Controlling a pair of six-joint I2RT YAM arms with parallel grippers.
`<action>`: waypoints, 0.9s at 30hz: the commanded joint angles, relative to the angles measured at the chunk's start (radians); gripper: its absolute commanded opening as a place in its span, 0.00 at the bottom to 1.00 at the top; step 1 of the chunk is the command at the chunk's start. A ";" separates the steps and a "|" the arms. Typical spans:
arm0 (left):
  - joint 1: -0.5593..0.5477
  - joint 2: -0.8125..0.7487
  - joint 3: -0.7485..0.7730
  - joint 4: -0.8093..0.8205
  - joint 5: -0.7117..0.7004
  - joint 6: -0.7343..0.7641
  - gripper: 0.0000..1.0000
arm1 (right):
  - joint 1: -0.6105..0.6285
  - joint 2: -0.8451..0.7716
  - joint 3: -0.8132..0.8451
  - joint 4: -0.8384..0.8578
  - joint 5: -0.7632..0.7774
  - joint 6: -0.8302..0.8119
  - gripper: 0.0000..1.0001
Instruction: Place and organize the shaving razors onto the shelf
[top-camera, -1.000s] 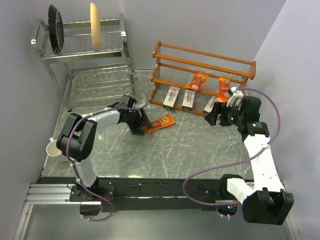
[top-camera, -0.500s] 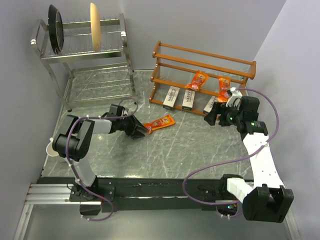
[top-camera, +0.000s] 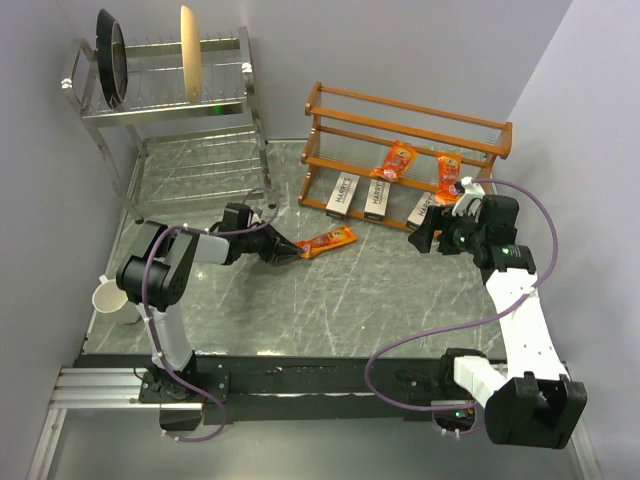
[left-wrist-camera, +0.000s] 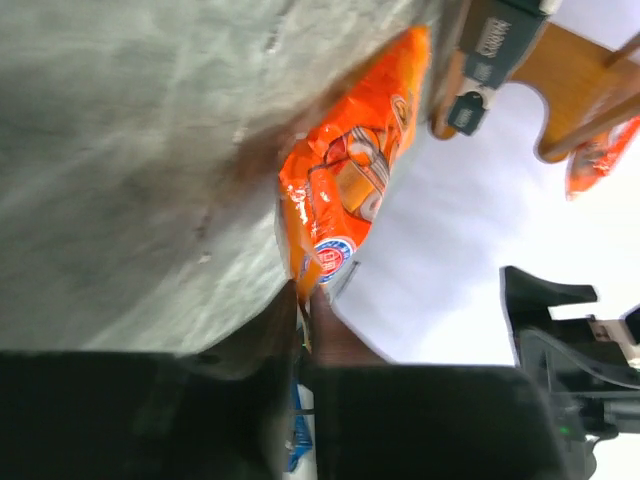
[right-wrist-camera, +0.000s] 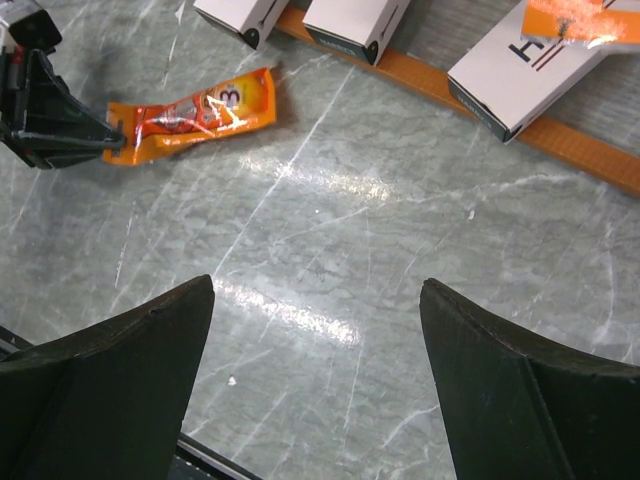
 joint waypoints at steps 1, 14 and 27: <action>-0.005 -0.011 -0.003 0.113 0.033 -0.072 0.01 | 0.006 -0.022 -0.004 0.012 0.007 0.002 0.91; 0.012 -0.282 -0.032 0.360 0.089 -0.058 0.01 | 0.006 -0.003 0.027 0.027 0.024 0.005 0.91; 0.019 -0.341 0.182 0.523 0.146 -0.026 0.01 | -0.009 -0.042 0.021 0.018 0.051 -0.020 0.91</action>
